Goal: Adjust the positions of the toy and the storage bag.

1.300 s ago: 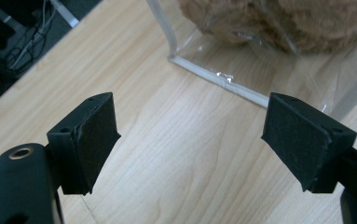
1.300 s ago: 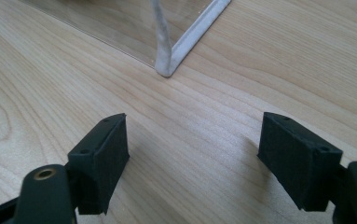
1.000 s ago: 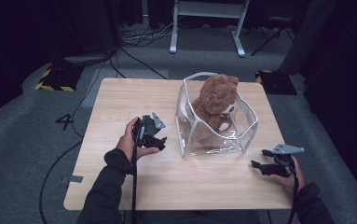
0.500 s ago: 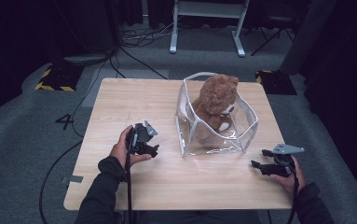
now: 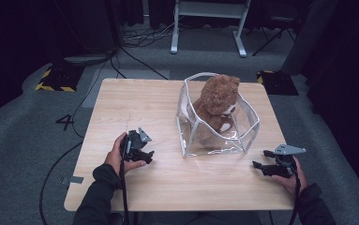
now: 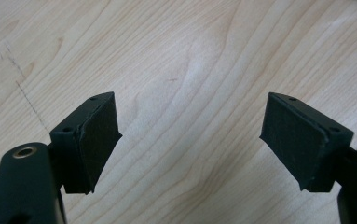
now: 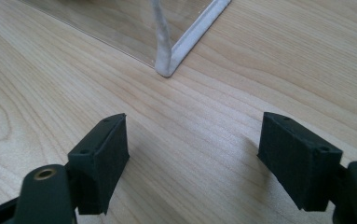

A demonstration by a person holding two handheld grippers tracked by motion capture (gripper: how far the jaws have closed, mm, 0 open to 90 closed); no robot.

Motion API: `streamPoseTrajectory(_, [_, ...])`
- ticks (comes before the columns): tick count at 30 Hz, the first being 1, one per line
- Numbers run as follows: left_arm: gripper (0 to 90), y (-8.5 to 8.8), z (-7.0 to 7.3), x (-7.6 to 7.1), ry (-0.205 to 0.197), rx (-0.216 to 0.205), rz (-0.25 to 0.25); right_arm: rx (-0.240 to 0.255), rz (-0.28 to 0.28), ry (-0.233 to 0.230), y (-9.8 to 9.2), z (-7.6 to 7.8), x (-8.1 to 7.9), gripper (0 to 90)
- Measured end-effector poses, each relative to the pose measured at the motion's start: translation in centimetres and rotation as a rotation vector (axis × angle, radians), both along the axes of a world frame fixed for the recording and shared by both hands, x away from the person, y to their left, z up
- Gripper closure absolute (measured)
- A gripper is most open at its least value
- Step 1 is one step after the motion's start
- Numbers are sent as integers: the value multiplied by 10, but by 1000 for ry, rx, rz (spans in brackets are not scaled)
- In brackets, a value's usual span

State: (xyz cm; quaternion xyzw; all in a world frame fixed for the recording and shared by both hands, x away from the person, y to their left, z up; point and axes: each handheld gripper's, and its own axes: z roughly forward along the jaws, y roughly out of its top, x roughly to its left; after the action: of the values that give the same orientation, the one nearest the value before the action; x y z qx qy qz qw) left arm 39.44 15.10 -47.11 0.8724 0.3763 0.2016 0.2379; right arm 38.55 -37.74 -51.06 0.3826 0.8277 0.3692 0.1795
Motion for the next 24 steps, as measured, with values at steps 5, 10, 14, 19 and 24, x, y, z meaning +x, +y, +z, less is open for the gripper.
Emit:
streamPoseTrajectory(5, [185,8,0,-3,14,-35,10,0,0,0,0,0,0,240])
streamPoseTrajectory(10, [185,14,0,-7,20,-45,19,0,0,0,0,0,0,240])
streamPoseTrajectory(14, [190,16,-5,-12,9,-15,23,0,0,0,0,0,0,240])
streamPoseTrajectory(19, [187,19,-13,-18,12,-25,29,0,0,0,0,0,0,240])
streamPoseTrajectory(24, [185,24,-18,-24,31,-22,30,1,0,0,0,0,0,240])
